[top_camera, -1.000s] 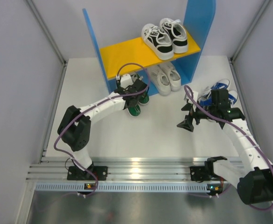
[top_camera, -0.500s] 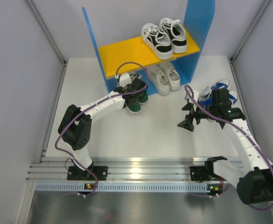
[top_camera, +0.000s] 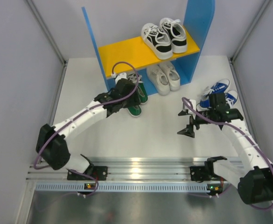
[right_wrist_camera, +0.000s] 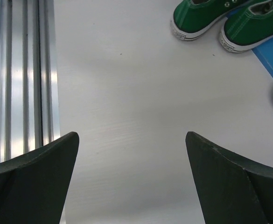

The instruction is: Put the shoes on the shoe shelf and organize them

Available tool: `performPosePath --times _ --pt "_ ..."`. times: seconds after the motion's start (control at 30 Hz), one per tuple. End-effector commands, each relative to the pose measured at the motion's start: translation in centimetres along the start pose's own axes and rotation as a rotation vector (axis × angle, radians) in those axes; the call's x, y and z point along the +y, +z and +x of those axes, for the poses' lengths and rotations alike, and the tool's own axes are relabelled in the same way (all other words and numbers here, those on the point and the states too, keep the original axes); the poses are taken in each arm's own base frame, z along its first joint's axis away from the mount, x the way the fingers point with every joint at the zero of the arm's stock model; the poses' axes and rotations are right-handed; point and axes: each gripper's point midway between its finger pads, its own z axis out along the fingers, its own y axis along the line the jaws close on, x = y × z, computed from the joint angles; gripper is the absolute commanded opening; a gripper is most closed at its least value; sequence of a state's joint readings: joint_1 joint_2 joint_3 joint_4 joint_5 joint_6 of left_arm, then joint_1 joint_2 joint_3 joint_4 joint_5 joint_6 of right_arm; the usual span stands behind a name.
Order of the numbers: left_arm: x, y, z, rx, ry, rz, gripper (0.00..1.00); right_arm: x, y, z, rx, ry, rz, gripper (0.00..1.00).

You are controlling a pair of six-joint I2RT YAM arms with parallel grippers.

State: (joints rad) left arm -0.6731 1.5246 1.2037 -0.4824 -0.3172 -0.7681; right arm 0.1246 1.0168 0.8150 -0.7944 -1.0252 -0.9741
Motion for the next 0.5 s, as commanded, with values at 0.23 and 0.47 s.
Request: performPosePath --times 0.23,0.47 --pt "4.2 -13.3 -1.6 -0.185 0.323 0.207 0.71 -2.0 9.7 -2.1 0.189 -0.238 0.055 0.94" --pt "12.1 -20.7 -6.6 -0.517 0.349 -0.029 0.85 -3.8 18.1 -7.0 0.173 -0.322 0.133 0.89"
